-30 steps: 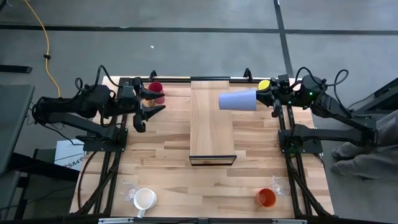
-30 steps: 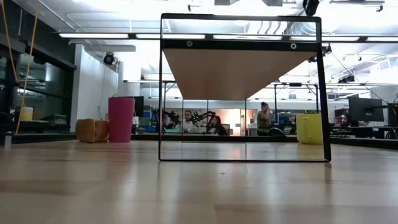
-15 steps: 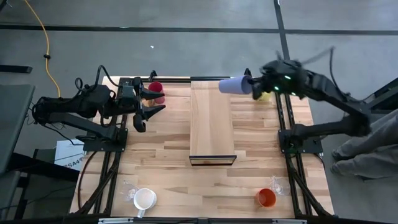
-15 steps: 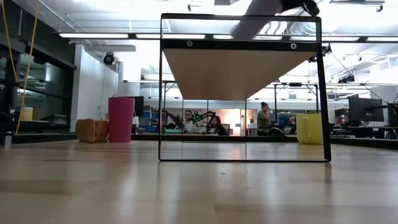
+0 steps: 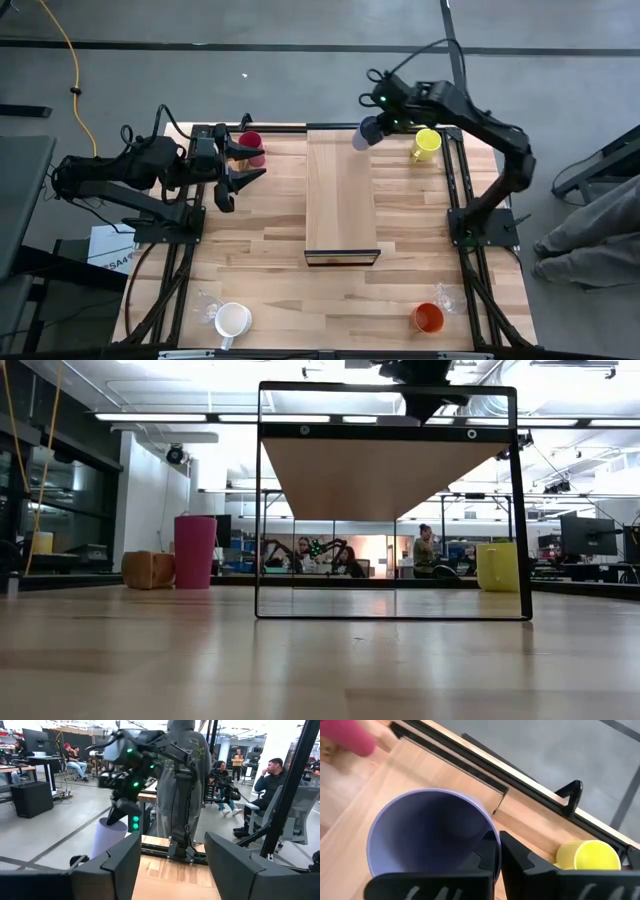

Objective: Stack small to large cups/mugs on shelf
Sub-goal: Put the violet cup on the shelf

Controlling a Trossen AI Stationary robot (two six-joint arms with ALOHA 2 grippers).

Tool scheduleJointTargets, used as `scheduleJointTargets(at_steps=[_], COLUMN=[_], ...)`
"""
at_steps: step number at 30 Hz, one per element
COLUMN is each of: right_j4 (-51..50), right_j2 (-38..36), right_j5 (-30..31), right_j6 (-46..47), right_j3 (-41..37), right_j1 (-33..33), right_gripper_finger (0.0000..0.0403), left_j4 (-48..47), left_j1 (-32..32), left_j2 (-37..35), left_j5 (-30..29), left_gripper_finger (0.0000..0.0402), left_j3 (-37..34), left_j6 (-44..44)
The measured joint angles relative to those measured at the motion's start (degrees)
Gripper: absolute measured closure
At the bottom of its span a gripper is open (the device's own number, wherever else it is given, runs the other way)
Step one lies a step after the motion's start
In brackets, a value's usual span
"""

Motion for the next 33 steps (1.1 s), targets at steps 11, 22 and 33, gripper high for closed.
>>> scheduleJointTargets(at_steps=[11,22,33], right_j4=[-2.0,-0.7,0.7], right_j2=[6.0,6.2,6.3], right_j5=[-2.0,-3.6,-3.8], right_j6=[0.3,0.5,1.6], right_j3=[3.5,3.5,3.5], right_j1=[-3.4,-3.7,-3.8], right_gripper_finger=[0.0403,0.0403,0.0385], left_j4=[0.4,0.4,0.4], left_j1=[0.0,0.0,0.0], left_j2=[0.0,0.0,0.0], left_j5=[0.0,-0.7,-1.5], left_gripper_finger=[0.0197,0.0197,0.0197], left_j3=[0.0,0.0,0.0], left_j6=[0.0,0.0,0.0])
